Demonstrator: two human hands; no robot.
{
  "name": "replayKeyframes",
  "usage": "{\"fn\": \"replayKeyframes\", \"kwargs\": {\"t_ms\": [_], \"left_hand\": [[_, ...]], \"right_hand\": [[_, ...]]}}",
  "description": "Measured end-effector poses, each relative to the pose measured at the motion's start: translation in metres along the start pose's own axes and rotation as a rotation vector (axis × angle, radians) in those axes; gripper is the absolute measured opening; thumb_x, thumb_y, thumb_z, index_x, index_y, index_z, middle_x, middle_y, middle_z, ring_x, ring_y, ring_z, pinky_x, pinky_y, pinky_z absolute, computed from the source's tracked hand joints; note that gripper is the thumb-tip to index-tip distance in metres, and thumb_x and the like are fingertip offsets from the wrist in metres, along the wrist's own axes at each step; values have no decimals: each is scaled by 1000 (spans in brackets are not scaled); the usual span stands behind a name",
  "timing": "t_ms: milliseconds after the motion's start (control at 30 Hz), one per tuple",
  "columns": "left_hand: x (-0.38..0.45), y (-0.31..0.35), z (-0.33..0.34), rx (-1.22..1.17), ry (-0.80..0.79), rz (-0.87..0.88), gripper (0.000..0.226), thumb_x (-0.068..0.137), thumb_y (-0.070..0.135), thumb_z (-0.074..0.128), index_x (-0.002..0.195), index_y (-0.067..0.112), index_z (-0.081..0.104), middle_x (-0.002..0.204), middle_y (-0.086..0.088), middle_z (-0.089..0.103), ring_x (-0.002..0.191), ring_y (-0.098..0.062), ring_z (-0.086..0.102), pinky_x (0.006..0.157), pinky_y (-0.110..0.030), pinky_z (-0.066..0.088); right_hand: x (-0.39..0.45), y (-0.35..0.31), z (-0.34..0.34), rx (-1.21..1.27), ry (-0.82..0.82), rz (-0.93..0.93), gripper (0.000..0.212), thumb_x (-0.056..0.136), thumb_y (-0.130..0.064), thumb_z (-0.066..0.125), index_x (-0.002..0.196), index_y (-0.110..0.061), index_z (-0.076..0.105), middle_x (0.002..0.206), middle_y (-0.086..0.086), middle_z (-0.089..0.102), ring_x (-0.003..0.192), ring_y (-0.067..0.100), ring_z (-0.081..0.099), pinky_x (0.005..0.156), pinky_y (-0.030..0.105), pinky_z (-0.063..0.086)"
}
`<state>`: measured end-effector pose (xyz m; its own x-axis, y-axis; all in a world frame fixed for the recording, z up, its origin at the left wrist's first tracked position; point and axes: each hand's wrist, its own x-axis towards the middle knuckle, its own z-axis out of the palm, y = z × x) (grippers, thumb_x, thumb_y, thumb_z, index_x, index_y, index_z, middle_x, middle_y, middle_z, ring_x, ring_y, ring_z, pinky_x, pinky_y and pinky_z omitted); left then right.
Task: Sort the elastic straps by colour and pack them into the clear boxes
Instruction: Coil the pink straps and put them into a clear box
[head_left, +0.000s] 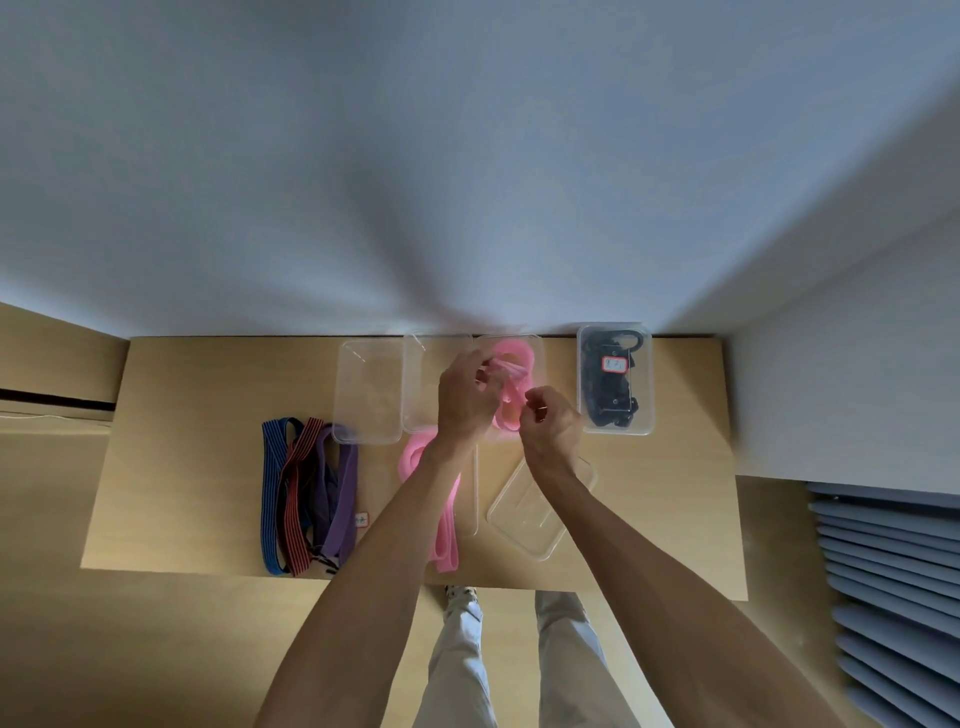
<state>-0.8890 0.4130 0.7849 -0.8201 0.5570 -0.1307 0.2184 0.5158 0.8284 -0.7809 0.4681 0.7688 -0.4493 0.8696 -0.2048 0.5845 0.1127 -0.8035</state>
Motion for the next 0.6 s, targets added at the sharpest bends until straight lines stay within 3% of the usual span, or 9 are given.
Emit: {"fn": "replayKeyframes", "kwargs": {"t_ms": [67,167,233,300,467,533,600], "left_hand": [[-2,-2,5,48,-64,82,29,88,5,60,115,12,71,96,0,70,84,-17,66,75,-34,57],[-12,-1,9,79,-47,205,27,88,4,60,106,20,71,89,20,65,81,1,61,71,-29,55],[-16,-5,10,114,3,232,26,85,2,62,97,19,75,95,14,70,85,-4,65,72,-29,55],[-18,-11,9,161,26,210,20,86,2,67,98,12,78,101,-1,71,87,-19,68,71,-34,56],[-14,-14,5,310,-74,-1,25,92,34,68,114,23,70,103,0,67,91,-19,63,70,-27,46],[-9,-15,3,283,-142,-43,25,93,38,67,114,27,71,101,0,67,87,-18,62,68,-25,42],[-5,-14,1,225,-153,-52,24,91,35,70,111,23,74,98,-1,69,81,-17,63,69,-27,48]], "right_hand": [[1,6,0,-13,36,32,17,79,12,58,87,4,70,78,16,69,70,34,61,62,44,51],[1,11,-3,9,114,48,18,82,9,57,93,4,70,82,17,70,73,35,63,63,38,47],[1,11,-4,8,87,79,19,89,0,59,105,0,69,89,14,73,78,32,67,68,37,51],[0,9,-5,6,22,58,24,91,-14,65,113,-5,67,92,11,74,81,28,69,71,35,54],[-6,13,-4,-180,-146,-223,45,82,-26,78,121,-6,65,99,12,71,85,27,66,70,39,55],[-5,16,0,-242,-144,-251,37,83,-20,76,117,-7,67,99,12,69,84,29,64,67,39,52],[-2,14,2,-199,-65,-185,18,86,-8,68,103,-5,70,90,13,70,77,35,64,61,37,48]]}}
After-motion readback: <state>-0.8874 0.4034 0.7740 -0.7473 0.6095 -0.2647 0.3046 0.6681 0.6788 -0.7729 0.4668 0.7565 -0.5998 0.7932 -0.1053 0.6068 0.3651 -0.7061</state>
